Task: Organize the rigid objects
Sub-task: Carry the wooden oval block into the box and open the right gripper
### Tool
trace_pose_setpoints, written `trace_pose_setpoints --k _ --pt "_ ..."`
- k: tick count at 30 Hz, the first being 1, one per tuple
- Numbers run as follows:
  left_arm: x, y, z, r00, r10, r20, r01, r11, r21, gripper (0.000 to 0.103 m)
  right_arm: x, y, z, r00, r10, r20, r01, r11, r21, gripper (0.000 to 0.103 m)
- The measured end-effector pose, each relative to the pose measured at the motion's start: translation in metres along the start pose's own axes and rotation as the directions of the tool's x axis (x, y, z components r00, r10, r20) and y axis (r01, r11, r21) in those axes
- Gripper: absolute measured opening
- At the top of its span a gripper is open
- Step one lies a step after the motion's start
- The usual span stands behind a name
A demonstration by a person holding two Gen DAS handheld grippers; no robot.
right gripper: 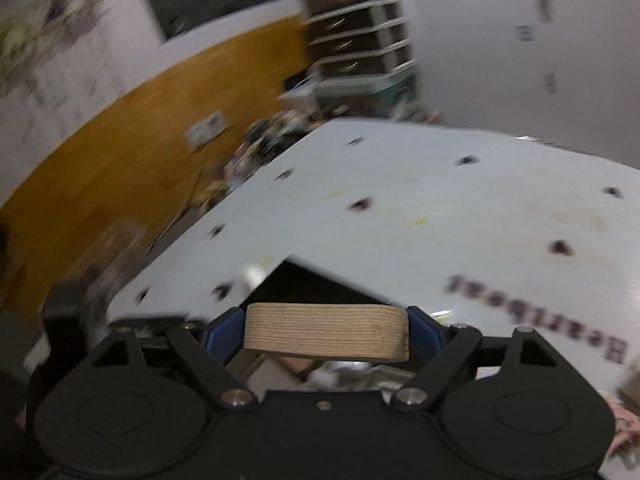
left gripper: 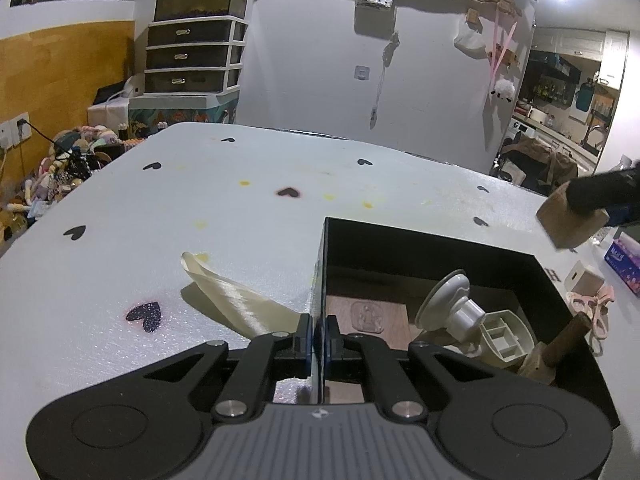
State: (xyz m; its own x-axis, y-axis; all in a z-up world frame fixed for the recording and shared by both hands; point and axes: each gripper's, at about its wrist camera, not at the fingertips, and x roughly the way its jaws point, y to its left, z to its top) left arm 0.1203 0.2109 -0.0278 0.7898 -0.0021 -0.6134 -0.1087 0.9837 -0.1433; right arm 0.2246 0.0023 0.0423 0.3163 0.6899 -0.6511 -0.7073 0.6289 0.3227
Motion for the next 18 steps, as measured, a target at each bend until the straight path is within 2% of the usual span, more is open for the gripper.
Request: trace_pose_setpoints --k 3,7,18 --pt "0.001 0.002 0.001 1.0 -0.015 -0.006 0.015 1.0 -0.001 0.007 0.024 0.015 -0.006 0.993 0.052 -0.102 -0.054 0.998 -0.015 0.087" --pt "0.003 0.007 0.004 0.999 -0.044 -0.018 0.044 0.999 -0.016 0.01 0.045 0.027 -0.015 0.981 0.059 -0.187 -0.064 0.998 -0.02 0.087" --pt "0.006 0.013 0.005 0.996 -0.087 -0.021 0.087 0.996 -0.037 0.01 0.071 0.025 -0.028 0.943 0.001 -0.332 0.007 1.0 0.024 0.088"
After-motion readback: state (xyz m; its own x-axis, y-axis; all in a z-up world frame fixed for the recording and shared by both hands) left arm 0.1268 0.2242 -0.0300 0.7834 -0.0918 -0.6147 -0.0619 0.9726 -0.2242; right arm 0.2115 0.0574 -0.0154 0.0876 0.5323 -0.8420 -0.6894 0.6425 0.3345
